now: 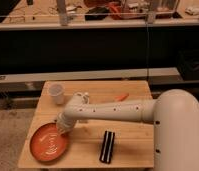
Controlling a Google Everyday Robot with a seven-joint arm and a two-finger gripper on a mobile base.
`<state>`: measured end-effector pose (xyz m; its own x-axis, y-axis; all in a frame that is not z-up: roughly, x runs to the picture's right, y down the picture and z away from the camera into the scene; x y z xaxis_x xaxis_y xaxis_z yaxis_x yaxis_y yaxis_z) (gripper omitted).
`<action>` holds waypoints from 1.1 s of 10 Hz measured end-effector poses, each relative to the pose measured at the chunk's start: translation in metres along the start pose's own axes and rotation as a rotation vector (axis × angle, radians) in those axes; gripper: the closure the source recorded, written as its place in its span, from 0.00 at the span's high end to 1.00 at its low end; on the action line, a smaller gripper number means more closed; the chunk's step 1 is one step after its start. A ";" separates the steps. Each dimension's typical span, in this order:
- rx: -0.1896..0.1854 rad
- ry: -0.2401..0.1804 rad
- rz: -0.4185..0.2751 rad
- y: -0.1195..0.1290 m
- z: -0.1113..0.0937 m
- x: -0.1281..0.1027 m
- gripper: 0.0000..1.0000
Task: Push the ceramic bowl across the table
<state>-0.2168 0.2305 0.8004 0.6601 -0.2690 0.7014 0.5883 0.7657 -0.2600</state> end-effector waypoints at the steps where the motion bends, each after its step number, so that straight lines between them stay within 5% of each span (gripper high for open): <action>1: 0.001 0.000 0.008 0.002 0.000 0.004 0.01; 11: 0.008 -0.009 0.048 -0.016 0.007 0.019 0.01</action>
<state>-0.2169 0.2176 0.8221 0.6833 -0.2263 0.6942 0.5519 0.7826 -0.2881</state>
